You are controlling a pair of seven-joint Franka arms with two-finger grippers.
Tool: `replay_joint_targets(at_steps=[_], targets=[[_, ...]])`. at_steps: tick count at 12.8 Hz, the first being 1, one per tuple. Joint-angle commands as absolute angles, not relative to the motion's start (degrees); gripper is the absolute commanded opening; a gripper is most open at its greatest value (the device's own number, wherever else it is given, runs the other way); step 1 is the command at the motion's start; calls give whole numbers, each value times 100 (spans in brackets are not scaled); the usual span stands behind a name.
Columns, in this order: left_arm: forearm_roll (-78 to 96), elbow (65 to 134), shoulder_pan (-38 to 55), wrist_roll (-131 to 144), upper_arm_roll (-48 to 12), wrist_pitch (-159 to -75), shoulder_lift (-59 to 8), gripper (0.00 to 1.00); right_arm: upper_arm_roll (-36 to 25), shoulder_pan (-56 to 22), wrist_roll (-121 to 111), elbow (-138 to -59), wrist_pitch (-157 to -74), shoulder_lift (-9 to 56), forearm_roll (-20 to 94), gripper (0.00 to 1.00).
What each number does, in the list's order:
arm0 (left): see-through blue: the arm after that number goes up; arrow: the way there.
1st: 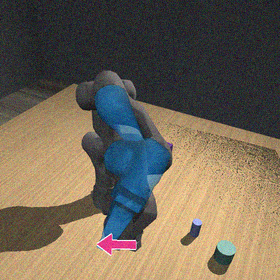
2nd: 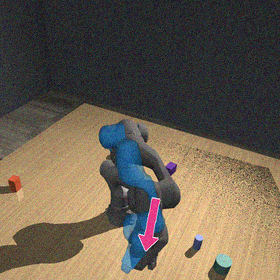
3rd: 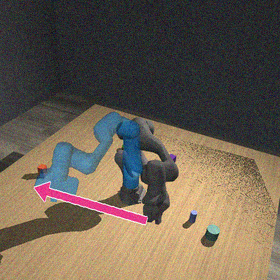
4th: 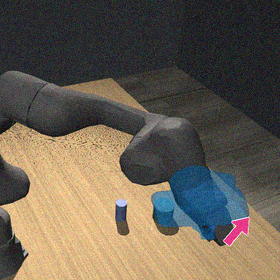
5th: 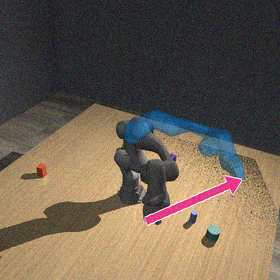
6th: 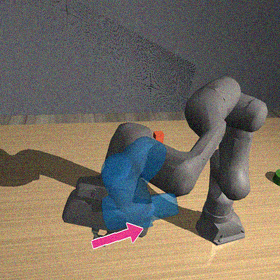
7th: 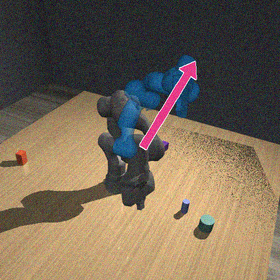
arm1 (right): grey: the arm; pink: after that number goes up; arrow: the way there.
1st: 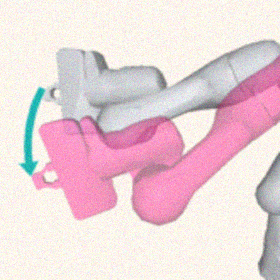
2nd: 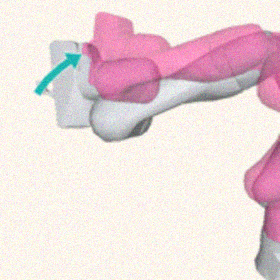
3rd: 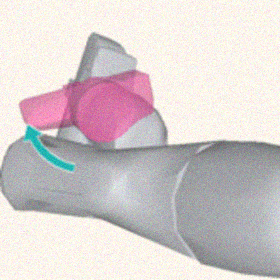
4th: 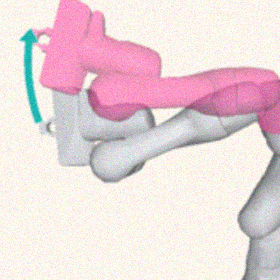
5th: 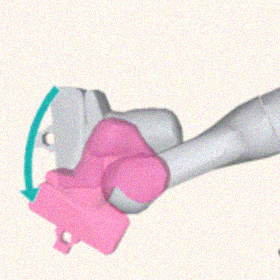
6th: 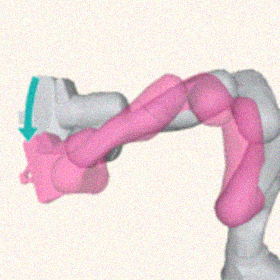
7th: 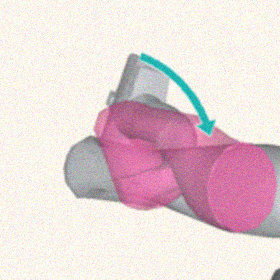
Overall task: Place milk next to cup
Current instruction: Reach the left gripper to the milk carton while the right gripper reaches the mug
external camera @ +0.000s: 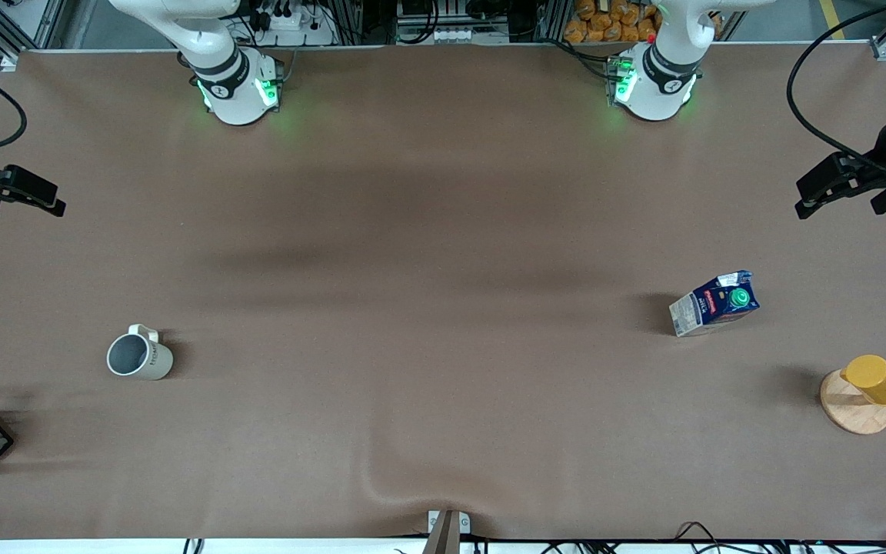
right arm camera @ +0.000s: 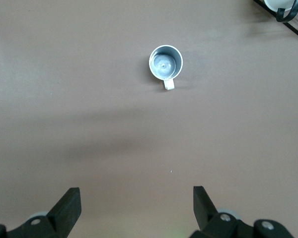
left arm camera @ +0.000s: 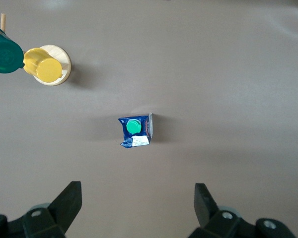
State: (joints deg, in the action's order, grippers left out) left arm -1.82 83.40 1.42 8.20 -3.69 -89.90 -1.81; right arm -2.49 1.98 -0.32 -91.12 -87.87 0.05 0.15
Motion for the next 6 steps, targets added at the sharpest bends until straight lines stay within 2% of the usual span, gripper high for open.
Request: replay_joint_targets(at_steps=[1, 6], targets=[[-62, 8376, 114, 704, -343, -8938, -123, 100, -220, 246, -79, -9141, -8728, -105, -26, 100], [-62, 8446, -17, 555, -299, -8938, -246, 100, -220, 246, -79, -9141, -8728, -105, -26, 100]])
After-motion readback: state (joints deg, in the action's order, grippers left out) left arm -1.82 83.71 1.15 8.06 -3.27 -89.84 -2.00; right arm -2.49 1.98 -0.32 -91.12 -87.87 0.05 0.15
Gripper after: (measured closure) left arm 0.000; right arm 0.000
